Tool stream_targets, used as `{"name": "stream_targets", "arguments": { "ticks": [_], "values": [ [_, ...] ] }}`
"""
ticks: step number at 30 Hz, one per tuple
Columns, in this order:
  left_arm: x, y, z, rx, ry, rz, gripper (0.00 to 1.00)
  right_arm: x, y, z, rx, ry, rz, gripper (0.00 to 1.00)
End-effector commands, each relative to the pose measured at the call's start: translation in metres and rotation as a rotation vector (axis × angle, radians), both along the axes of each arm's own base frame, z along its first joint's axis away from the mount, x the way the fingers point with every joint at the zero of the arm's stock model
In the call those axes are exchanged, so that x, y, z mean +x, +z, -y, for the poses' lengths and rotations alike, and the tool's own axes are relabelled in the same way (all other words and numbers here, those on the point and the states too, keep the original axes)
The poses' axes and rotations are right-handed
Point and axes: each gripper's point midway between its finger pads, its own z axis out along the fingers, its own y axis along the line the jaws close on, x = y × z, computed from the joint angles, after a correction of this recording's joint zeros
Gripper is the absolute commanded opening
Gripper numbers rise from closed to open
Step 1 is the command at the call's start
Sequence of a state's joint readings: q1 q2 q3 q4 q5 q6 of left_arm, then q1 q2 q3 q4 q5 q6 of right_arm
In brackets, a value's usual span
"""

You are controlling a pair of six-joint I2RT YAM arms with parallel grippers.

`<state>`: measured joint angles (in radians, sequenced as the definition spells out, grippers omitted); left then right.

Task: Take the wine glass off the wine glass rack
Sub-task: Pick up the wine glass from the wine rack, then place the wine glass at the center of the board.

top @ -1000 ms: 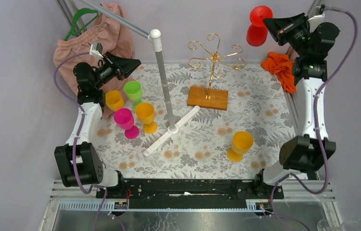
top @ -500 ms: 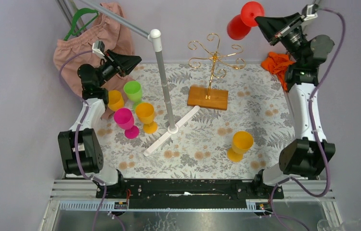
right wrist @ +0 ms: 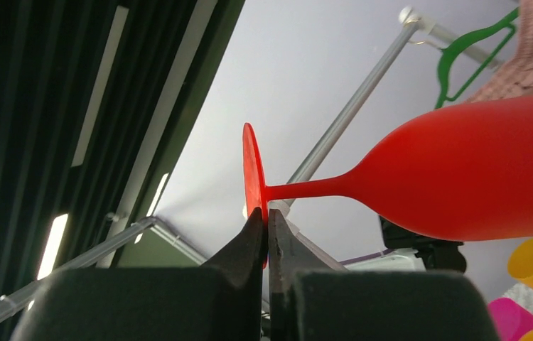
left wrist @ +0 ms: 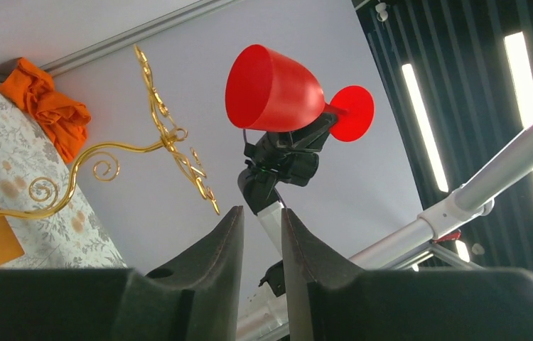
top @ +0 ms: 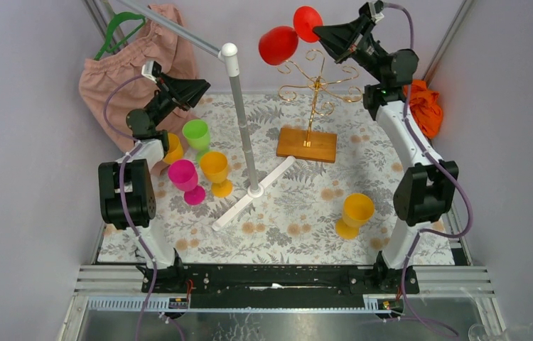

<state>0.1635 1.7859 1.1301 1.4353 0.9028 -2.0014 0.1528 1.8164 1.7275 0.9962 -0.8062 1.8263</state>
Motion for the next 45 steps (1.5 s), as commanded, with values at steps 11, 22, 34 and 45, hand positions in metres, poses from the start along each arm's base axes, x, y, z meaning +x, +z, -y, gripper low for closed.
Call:
{"name": "stream_targets", "arguments": {
  "ticks": [11, 22, 34, 45],
  "values": [
    [-0.014, 0.031, 0.009, 0.000, -0.026, 0.186, 0.33, -0.023, 0.013, -0.064, 0.059, 0.199, 0.083, 0.00],
    [-0.004, 0.020, 0.008, 0.000, -0.023, 0.167, 0.33, -0.033, 0.004, -0.096, 0.068, 0.287, 0.051, 0.00],
    [0.008, 0.024, 0.026, -0.022, -0.058, 0.187, 0.33, -0.021, -0.014, -0.100, 0.108, 0.322, -0.001, 0.00],
    [0.009, 0.022, 0.031, -0.023, -0.066, 0.190, 0.33, -0.013, -0.026, -0.101, 0.131, 0.330, -0.029, 0.00]
  ]
}}
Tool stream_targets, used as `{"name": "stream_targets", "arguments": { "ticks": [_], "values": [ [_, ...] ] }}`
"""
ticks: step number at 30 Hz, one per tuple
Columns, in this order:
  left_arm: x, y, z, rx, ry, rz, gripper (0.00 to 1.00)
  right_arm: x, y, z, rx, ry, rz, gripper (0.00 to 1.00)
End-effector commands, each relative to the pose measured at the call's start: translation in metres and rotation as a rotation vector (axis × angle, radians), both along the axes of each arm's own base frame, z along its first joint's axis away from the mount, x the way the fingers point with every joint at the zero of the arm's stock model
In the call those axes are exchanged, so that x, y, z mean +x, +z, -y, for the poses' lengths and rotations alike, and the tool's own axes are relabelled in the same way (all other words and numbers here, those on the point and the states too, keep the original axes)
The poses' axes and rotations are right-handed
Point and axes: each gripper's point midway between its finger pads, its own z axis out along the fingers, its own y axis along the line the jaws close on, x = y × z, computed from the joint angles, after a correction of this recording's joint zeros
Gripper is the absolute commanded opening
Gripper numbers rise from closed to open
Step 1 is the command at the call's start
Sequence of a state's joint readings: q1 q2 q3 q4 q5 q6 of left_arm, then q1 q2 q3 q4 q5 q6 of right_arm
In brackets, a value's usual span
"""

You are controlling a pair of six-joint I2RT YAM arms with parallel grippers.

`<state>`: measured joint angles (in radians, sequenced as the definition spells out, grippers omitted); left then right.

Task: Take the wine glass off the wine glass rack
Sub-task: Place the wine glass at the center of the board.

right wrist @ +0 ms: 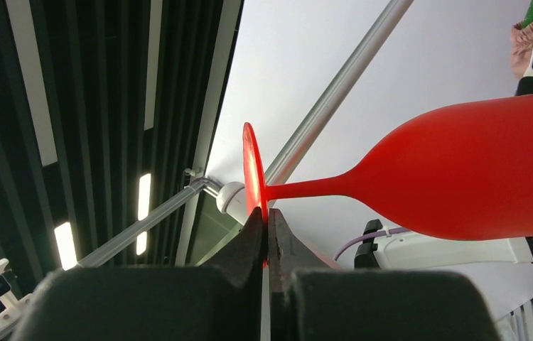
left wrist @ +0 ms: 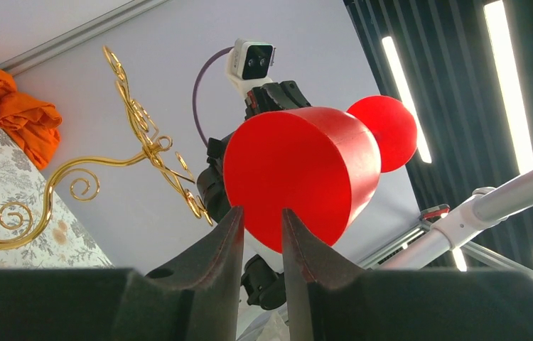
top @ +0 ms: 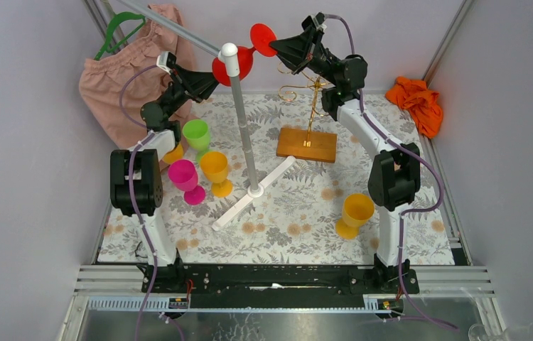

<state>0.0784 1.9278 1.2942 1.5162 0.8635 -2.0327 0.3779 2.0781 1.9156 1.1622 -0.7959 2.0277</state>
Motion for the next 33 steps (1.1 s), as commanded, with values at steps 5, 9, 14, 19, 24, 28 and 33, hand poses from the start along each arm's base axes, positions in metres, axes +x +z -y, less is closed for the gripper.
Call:
{"name": "stream_targets", "arguments": {
  "ticks": [5, 9, 14, 19, 24, 28, 33],
  "values": [
    [-0.006, 0.000, 0.001, 0.007, 0.005, 0.074, 0.32, -0.002, 0.011, 0.002, 0.069, 0.002, 0.059, 0.00],
    [-0.006, -0.006, 0.001, 0.010, 0.007, 0.060, 0.31, 0.000, 0.013, 0.001, 0.058, -0.009, 0.063, 0.00],
    [-0.012, 0.002, 0.002, 0.018, 0.004, 0.083, 0.31, 0.009, 0.003, -0.003, 0.032, -0.028, 0.045, 0.00],
    [-0.016, 0.005, 0.000, 0.022, 0.005, 0.088, 0.31, 0.017, -0.006, -0.005, 0.033, -0.034, 0.020, 0.00],
    [-0.019, 0.003, -0.001, 0.024, 0.009, 0.082, 0.31, 0.022, -0.009, -0.007, 0.025, -0.038, 0.011, 0.00],
    [-0.023, 0.005, 0.000, 0.031, 0.005, 0.089, 0.31, 0.027, -0.016, -0.008, 0.018, -0.043, -0.001, 0.00],
    [-0.029, 0.014, -0.001, 0.030, 0.009, 0.108, 0.31, 0.032, -0.024, -0.011, 0.011, -0.044, -0.019, 0.00]
  ]
}}
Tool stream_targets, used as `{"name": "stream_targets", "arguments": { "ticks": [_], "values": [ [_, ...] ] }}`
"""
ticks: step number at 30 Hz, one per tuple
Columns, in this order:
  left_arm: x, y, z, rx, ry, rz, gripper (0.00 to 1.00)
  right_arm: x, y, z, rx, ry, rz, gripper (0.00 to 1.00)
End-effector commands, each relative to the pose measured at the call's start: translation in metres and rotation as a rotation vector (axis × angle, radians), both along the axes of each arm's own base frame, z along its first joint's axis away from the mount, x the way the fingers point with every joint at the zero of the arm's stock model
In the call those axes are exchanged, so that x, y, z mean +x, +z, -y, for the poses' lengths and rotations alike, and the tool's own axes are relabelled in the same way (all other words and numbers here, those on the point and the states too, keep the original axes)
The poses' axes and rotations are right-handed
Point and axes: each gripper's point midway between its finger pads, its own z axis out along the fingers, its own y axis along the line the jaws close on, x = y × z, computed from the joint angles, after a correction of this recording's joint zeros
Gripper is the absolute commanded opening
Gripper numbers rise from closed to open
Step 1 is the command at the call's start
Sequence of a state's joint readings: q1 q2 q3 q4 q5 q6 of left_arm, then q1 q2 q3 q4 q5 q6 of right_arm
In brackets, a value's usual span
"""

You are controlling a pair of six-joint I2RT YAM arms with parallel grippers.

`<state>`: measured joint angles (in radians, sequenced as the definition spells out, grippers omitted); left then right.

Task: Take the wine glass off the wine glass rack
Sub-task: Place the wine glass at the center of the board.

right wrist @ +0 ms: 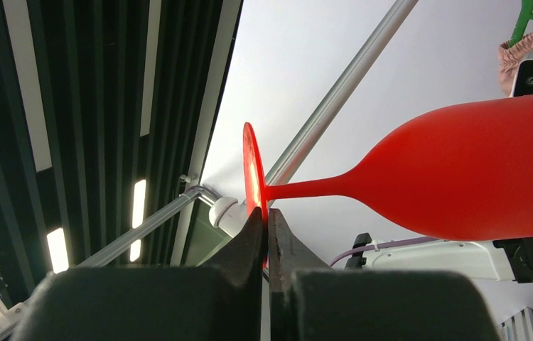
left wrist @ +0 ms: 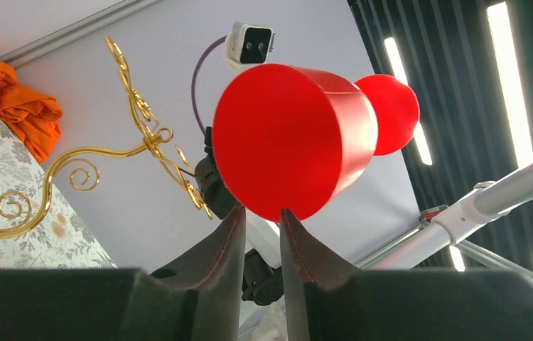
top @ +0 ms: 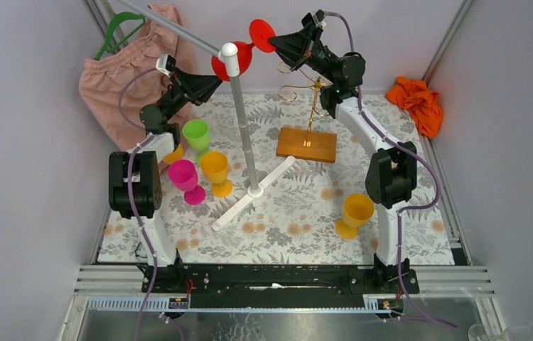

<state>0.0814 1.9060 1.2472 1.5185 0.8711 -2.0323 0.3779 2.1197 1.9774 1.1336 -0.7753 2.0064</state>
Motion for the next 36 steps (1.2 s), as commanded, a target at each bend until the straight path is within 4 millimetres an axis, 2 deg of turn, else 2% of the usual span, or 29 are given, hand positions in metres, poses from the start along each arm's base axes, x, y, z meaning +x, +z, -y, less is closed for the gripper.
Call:
{"name": "stream_targets", "arguments": {
  "ticks": [1, 16, 26, 36],
  "values": [
    [-0.024, 0.022, -0.001, 0.024, 0.010, 0.133, 0.31, 0.020, -0.026, -0.008, 0.001, -0.019, -0.026, 0.00],
    [-0.031, 0.036, -0.001, 0.022, 0.014, 0.171, 0.31, 0.022, -0.036, -0.011, -0.017, -0.005, -0.044, 0.00],
    [-0.025, 0.053, 0.001, 0.031, 0.018, 0.247, 0.32, 0.018, -0.042, -0.016, -0.043, 0.046, -0.060, 0.00],
    [-0.042, 0.077, 0.014, 0.048, -0.009, 0.336, 0.33, 0.015, -0.049, -0.019, -0.045, 0.077, -0.074, 0.00]
  ]
}}
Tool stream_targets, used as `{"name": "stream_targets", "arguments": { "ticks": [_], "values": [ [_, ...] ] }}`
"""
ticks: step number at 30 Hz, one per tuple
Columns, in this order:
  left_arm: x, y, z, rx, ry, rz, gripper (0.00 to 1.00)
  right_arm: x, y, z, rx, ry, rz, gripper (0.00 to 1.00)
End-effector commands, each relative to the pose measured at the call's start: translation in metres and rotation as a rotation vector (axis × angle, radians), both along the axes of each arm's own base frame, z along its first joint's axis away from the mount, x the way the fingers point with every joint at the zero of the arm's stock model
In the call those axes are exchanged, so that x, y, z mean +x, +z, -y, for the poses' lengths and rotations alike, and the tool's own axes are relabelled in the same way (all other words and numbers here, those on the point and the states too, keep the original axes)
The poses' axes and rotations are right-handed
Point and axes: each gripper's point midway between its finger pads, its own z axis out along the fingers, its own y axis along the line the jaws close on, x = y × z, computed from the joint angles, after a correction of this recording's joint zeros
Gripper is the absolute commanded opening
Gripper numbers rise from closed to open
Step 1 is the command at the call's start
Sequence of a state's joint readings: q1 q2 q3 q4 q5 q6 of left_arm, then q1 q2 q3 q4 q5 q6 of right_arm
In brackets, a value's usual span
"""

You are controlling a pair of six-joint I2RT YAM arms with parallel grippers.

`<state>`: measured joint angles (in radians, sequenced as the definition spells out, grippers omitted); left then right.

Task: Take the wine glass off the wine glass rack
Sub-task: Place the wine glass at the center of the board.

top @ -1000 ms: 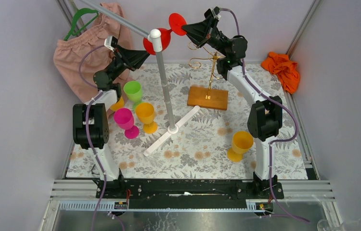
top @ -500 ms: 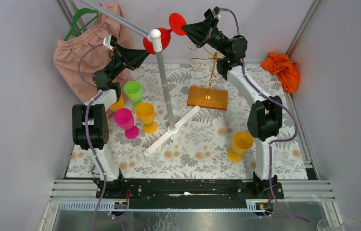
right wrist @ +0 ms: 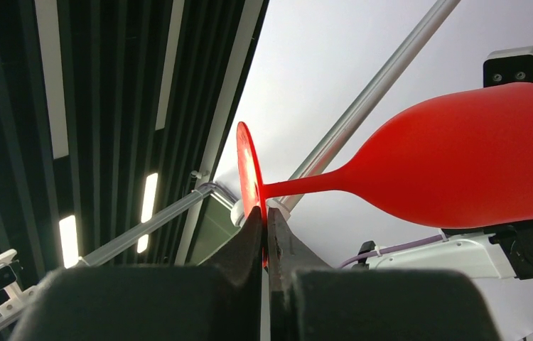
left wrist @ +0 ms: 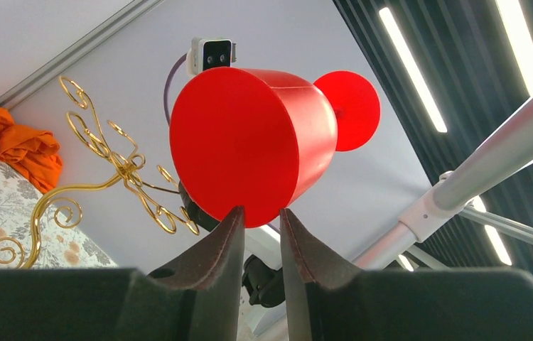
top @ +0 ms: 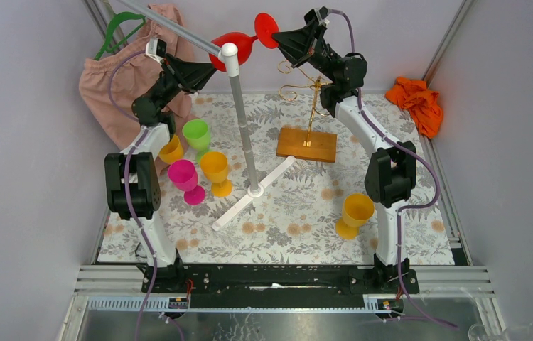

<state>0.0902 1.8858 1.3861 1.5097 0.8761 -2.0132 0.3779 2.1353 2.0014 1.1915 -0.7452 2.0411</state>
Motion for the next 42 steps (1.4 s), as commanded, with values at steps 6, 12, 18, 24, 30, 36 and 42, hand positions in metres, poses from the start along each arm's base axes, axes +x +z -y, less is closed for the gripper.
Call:
{"name": "stream_targets", "arguments": {
  "ticks": [6, 12, 18, 24, 30, 36, 42],
  "values": [
    [-0.031, 0.022, 0.017, 0.035, -0.024, 0.165, 0.32, 0.019, -0.059, -0.024, -0.091, 0.072, -0.108, 0.00],
    [-0.032, 0.021, 0.018, 0.047, -0.021, 0.173, 0.32, 0.019, -0.059, -0.023, -0.091, 0.068, -0.131, 0.00],
    [-0.033, 0.019, 0.018, 0.086, 0.002, 0.183, 0.32, 0.018, -0.054, -0.021, -0.078, 0.049, -0.128, 0.00],
    [-0.024, 0.003, 0.010, 0.167, 0.078, 0.144, 0.31, 0.022, -0.046, -0.018, -0.066, 0.014, -0.119, 0.00],
    [-0.016, -0.010, 0.005, 0.269, 0.170, 0.127, 0.31, 0.026, -0.046, -0.019, -0.072, -0.001, -0.128, 0.00],
    [-0.001, -0.021, -0.001, 0.336, 0.258, 0.072, 0.31, 0.025, -0.041, -0.015, -0.038, 0.004, -0.123, 0.00],
    [0.014, -0.041, -0.010, 0.413, 0.361, -0.013, 0.30, 0.025, -0.037, -0.012, -0.009, 0.004, -0.125, 0.00]
  ]
}}
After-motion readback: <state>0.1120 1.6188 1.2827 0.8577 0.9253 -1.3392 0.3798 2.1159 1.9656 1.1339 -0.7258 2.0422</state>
